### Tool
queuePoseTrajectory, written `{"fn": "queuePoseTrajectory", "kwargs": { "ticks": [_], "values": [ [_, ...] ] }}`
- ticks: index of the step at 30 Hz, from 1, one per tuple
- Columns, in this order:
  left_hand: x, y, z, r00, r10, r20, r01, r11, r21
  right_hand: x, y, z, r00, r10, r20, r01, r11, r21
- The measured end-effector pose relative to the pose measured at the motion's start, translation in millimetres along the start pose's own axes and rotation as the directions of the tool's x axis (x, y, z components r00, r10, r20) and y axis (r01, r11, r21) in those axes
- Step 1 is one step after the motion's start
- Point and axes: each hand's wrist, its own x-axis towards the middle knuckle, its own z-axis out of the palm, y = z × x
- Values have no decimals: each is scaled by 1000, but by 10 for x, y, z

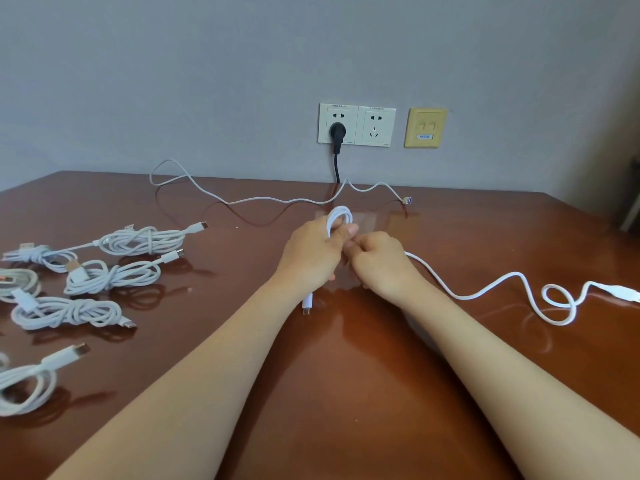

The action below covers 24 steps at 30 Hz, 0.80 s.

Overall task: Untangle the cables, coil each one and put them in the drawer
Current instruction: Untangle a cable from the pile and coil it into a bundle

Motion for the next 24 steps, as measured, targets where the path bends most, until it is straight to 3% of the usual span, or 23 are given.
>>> {"fn": "queuePoseTrajectory", "kwargs": {
  "ticks": [4, 7, 9, 11, 14, 16, 19, 24],
  "values": [
    [29, -23, -3, 999, 19, -30, -16, 994, 105, -34, 6, 29, 993, -119, 17, 120, 965, -231],
    [48, -67, -13, 997, -74, 2, 73, 989, -132, -27, 36, 32, 979, -199, 44, 203, 944, -260],
    [50, -62, -14, 983, -161, 92, 185, 862, -471, -12, 48, 26, 971, -240, 25, 239, 945, -224],
    [37, -19, -18, 961, -176, 215, 278, 596, -753, -8, 47, 14, 963, -268, -5, 263, 949, -175],
    [30, 33, -52, 957, -148, 248, 286, 379, -880, -20, 37, -25, 962, -271, -27, 267, 958, -105],
    [44, 38, -74, 960, -169, 221, 261, 264, -929, -33, 24, -38, 969, -248, 14, 247, 957, -151],
    [68, 50, -100, 947, -267, 176, 235, 206, -950, -51, 8, -21, 966, -232, 117, 254, 938, -237],
    [135, 26, -207, 931, -308, 197, 263, 191, -946, -36, 49, -33, 962, -216, 167, 246, 950, -193]
  ]
}}
